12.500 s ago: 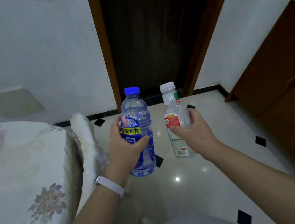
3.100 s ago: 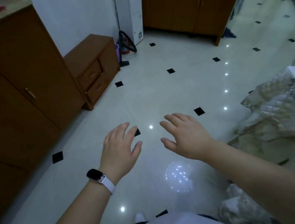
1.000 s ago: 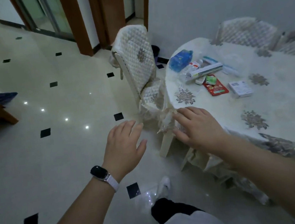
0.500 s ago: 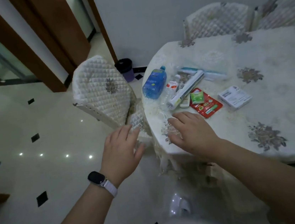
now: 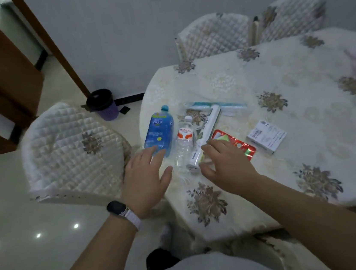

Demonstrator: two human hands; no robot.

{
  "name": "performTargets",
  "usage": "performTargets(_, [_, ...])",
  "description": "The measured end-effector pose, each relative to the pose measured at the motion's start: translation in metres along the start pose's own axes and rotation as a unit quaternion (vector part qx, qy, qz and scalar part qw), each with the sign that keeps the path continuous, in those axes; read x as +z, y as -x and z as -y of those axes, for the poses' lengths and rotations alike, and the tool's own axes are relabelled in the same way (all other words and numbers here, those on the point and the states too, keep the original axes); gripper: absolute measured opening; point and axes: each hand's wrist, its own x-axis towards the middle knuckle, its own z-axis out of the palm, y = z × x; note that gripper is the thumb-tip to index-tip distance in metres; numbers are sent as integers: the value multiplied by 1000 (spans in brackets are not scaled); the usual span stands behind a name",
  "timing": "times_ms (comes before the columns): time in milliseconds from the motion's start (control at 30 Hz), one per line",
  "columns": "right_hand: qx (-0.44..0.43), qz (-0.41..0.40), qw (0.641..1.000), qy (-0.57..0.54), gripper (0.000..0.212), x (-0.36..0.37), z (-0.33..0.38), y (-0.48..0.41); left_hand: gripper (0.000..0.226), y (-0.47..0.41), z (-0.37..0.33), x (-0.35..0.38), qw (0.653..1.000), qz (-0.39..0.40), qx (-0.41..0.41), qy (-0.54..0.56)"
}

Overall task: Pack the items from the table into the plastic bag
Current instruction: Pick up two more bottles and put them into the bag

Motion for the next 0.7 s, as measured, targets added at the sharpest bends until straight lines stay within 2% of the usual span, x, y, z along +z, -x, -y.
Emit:
performTargets(200, [128, 4, 991, -35, 53, 37, 24, -74, 50, -82, 68, 38, 996, 25, 10, 82])
performTargets(400, [251, 13, 966, -58, 50, 71, 42, -121, 57, -150, 102, 83, 988, 95, 46, 115])
performTargets(567, [348, 13, 932, -102, 48, 92, 42, -141, 78, -179, 101, 103, 976, 143, 2, 162])
performTargets(700, [375, 12, 922, -98, 47, 112, 45, -156, 99, -190, 93, 108, 969, 152, -17, 194])
